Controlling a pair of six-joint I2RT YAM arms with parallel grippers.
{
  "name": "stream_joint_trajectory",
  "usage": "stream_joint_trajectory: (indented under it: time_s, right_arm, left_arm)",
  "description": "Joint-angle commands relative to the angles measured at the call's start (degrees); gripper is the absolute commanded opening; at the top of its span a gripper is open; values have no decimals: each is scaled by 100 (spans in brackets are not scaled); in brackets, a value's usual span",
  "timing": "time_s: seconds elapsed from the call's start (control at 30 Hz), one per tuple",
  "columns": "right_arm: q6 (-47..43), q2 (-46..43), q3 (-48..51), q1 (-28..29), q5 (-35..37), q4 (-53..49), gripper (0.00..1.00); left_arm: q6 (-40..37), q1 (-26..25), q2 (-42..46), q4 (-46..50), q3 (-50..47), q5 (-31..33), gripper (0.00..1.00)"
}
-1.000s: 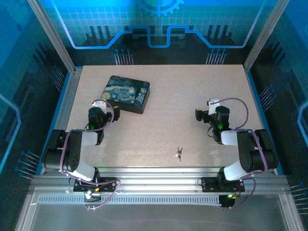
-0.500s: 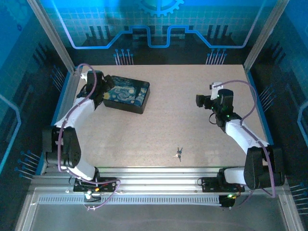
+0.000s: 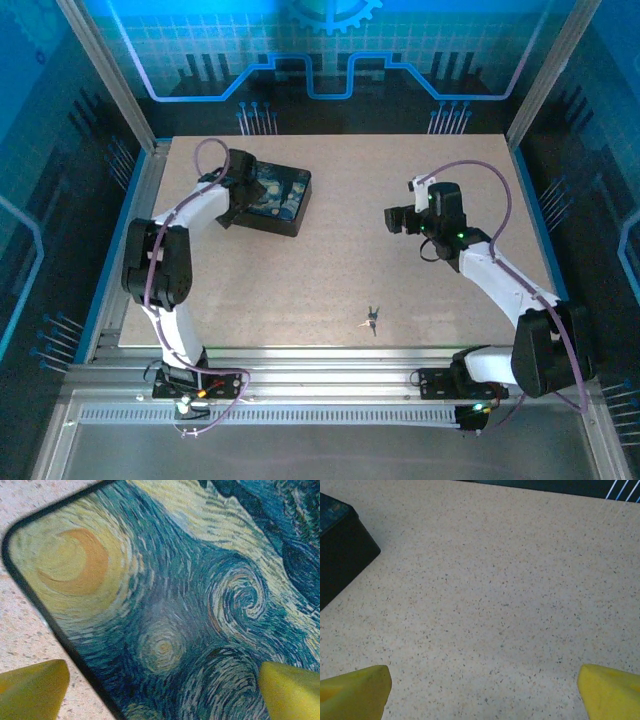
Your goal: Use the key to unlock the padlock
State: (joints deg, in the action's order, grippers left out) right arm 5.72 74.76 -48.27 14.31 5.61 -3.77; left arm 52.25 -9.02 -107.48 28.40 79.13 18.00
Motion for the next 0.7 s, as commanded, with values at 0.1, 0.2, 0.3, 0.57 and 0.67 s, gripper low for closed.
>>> stream_joint_trajectory:
  time_s: [0.1, 0.2, 0.3, 0.57, 0.67]
  right_arm:
    - [-149, -214, -182, 54, 72, -472, 96]
    - [-90, -276, -175, -31, -12, -554, 97]
    - [28, -274, -178, -145, -161, -603, 97]
    - [338, 2, -425, -459, -684, -667, 97]
    - [432, 296, -557, -498, -804, -695, 97]
  left_arm:
    - [-362, -167, -326, 29, 8, -298, 88]
    - [-1035, -284, -372, -331, -173, -792, 79]
    - [-1943, -500, -551, -432, -94, -1380, 75]
    - [-3690, -1111, -1033, -618, 157, -3468, 73]
    - [-4399, -1465, -1212, -147, 566, -3761, 74]
